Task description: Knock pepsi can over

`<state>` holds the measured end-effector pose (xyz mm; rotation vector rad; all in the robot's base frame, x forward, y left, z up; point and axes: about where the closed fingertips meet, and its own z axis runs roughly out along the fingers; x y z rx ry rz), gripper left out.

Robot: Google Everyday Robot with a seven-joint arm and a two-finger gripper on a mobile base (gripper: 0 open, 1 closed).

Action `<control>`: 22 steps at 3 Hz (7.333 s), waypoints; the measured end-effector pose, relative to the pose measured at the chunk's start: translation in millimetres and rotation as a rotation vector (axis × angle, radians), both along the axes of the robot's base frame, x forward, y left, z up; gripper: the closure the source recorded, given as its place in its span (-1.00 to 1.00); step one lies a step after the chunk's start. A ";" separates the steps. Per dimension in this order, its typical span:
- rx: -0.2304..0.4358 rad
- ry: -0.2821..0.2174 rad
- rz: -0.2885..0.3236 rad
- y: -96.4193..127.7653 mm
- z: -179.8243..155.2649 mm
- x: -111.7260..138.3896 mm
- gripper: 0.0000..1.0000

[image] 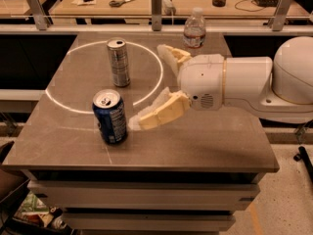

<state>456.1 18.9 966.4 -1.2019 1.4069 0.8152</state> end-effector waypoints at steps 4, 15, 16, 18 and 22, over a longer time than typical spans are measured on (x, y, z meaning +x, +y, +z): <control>0.094 -0.007 -0.035 12.6 -36.3 21.2 -1.00; 0.108 0.021 0.021 57.4 -76.5 3.8 1.00; 0.064 0.035 -0.008 42.7 -66.7 14.0 1.00; -0.186 0.042 -0.120 19.4 -49.3 26.6 1.00; -0.702 0.074 -0.168 40.6 -53.6 -7.5 1.00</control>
Offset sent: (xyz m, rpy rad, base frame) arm 0.0265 0.0118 -0.0359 0.0330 0.0681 -0.0857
